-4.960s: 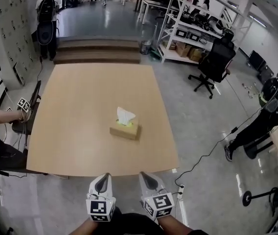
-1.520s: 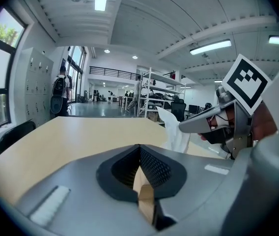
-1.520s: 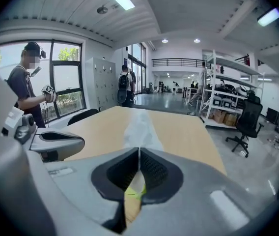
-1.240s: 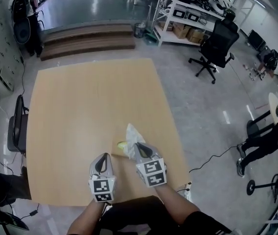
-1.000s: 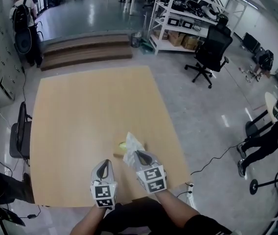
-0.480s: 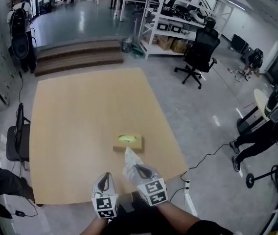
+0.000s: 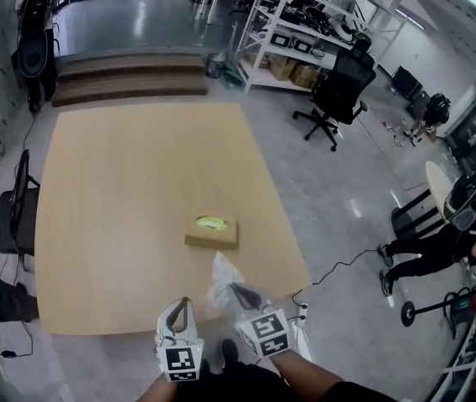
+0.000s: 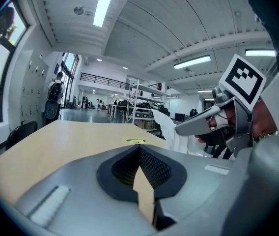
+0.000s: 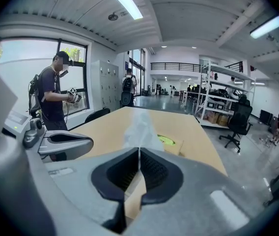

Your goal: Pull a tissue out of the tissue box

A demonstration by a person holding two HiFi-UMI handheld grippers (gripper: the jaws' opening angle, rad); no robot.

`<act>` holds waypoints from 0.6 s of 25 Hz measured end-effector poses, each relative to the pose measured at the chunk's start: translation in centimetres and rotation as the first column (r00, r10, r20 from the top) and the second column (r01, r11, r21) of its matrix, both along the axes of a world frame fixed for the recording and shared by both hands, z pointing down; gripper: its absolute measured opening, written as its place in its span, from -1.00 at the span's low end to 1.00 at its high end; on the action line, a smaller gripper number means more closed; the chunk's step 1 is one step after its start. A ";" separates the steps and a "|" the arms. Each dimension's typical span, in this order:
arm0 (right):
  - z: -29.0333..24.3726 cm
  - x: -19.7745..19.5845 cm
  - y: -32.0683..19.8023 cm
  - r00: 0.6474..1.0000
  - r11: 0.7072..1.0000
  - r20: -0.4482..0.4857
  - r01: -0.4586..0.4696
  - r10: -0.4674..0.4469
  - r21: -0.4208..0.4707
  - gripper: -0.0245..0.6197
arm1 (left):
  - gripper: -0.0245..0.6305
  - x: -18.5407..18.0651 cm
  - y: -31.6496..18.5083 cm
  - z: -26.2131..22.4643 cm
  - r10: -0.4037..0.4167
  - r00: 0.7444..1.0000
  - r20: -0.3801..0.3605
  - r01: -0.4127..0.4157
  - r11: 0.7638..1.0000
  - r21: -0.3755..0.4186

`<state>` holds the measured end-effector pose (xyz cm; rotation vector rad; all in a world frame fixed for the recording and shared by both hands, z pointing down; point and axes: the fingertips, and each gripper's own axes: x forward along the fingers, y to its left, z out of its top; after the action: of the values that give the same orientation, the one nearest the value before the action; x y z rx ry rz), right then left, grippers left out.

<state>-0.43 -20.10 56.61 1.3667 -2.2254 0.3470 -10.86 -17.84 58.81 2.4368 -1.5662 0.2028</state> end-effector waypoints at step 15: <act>0.6 3.4 3.9 0.997 0.998 0.049 0.056 -0.057 0.025 -0.92 | -0.87 3.1 3.8 -1.2 -0.038 0.998 0.044 0.036 0.999 0.040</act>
<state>3.01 -16.22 57.24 1.3178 -2.3107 0.3387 -7.72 -14.07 57.58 2.4464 -1.6476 0.2233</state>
